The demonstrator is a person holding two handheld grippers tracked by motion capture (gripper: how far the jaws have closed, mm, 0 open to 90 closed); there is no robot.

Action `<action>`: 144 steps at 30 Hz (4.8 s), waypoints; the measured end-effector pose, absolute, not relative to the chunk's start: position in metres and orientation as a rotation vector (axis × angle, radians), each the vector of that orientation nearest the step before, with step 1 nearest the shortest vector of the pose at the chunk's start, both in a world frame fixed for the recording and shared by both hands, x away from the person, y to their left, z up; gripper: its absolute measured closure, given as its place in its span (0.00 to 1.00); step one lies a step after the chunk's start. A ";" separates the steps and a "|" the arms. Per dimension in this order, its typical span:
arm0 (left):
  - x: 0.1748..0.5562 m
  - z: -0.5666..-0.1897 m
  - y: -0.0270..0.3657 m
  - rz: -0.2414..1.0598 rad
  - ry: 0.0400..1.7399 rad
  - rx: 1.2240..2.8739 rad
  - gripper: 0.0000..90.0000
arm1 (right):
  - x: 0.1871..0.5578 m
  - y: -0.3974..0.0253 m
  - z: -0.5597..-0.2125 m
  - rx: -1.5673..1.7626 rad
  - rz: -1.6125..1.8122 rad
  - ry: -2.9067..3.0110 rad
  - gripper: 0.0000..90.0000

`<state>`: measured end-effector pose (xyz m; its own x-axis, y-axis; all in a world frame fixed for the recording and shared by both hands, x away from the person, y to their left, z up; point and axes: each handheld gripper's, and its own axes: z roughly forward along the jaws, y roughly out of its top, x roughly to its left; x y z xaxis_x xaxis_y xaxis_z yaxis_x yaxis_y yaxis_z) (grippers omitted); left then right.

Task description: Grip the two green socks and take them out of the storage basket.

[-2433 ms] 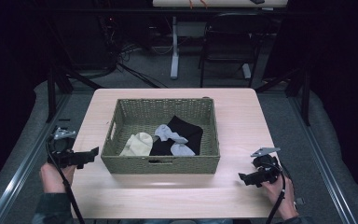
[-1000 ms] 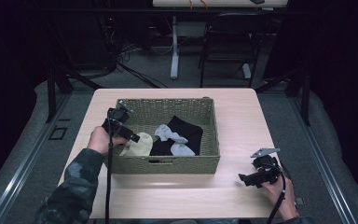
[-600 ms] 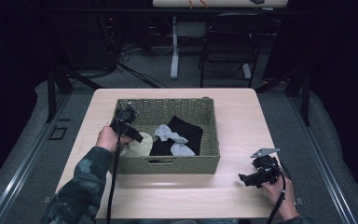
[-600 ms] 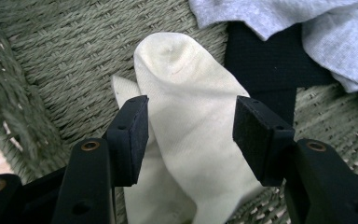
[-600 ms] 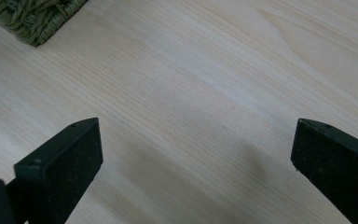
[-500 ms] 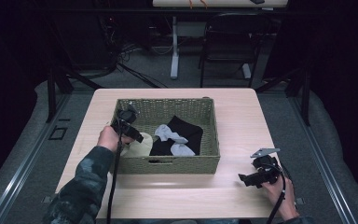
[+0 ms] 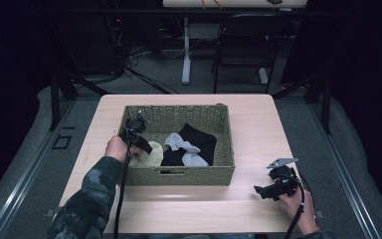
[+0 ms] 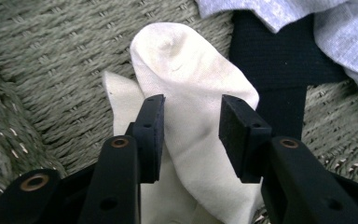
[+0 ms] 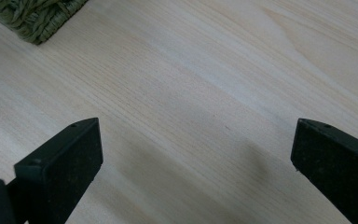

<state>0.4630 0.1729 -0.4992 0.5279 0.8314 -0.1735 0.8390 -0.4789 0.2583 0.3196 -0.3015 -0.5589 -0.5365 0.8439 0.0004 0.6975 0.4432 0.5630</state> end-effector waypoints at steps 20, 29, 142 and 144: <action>0.454 -0.494 0.167 -0.035 1.304 2.515 0.96 | 0.320 -0.301 -0.559 1.325 0.748 2.418 0.02; 0.444 -0.466 0.170 -0.017 1.224 2.485 0.96 | 0.320 -0.301 -0.559 1.321 0.737 2.426 0.02; 0.454 -0.452 0.336 0.226 1.636 2.190 0.95 | 0.320 -0.301 -0.560 1.330 0.706 2.436 0.02; 0.454 -0.458 0.336 0.215 1.646 2.181 0.95 | 0.320 -0.301 -0.560 1.330 0.713 2.438 0.02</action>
<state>0.4541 0.3359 -0.4582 0.2954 0.9485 -0.1141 0.8874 -0.2282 0.4007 0.3204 -0.3006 -0.5604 -0.5402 0.8415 -0.0042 0.7067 0.4563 0.5407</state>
